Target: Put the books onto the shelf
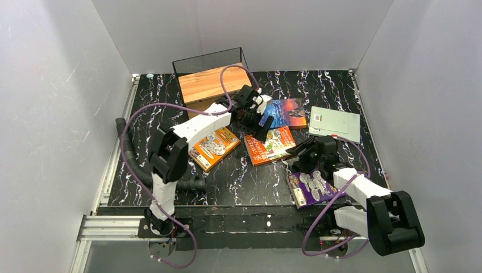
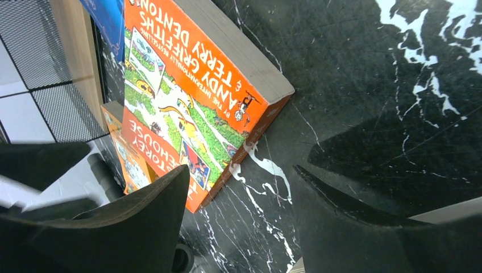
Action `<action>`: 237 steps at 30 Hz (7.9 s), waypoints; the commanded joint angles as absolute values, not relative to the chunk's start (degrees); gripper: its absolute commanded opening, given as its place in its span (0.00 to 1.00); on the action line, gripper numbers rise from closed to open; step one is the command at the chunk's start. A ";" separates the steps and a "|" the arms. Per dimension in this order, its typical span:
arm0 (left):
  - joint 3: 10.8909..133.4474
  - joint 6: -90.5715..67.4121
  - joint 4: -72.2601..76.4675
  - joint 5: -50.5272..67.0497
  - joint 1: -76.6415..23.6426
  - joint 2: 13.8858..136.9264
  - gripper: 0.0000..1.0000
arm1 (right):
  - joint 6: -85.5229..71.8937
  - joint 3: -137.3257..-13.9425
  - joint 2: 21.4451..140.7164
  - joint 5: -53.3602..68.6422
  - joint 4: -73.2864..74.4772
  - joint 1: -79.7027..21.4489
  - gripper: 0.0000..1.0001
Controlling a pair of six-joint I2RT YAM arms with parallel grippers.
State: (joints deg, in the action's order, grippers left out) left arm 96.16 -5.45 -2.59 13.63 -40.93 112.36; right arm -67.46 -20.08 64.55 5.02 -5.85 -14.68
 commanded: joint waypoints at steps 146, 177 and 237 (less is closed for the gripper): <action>109.29 -16.85 -24.82 -25.73 -14.16 105.89 0.37 | -57.86 -25.17 46.03 13.16 0.93 -14.43 0.01; 94.92 -23.58 -16.17 -20.00 -14.97 96.79 0.00 | -58.08 -24.83 45.91 14.73 0.56 -14.43 0.01; 98.48 -21.41 -41.21 -10.63 -16.86 61.24 0.98 | -81.17 -107.17 118.15 -23.58 -14.44 -45.29 0.01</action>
State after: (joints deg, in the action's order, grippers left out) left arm 99.72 -22.26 -38.11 -9.45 -16.64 62.11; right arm -76.62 -101.23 118.32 -16.10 -12.14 -43.70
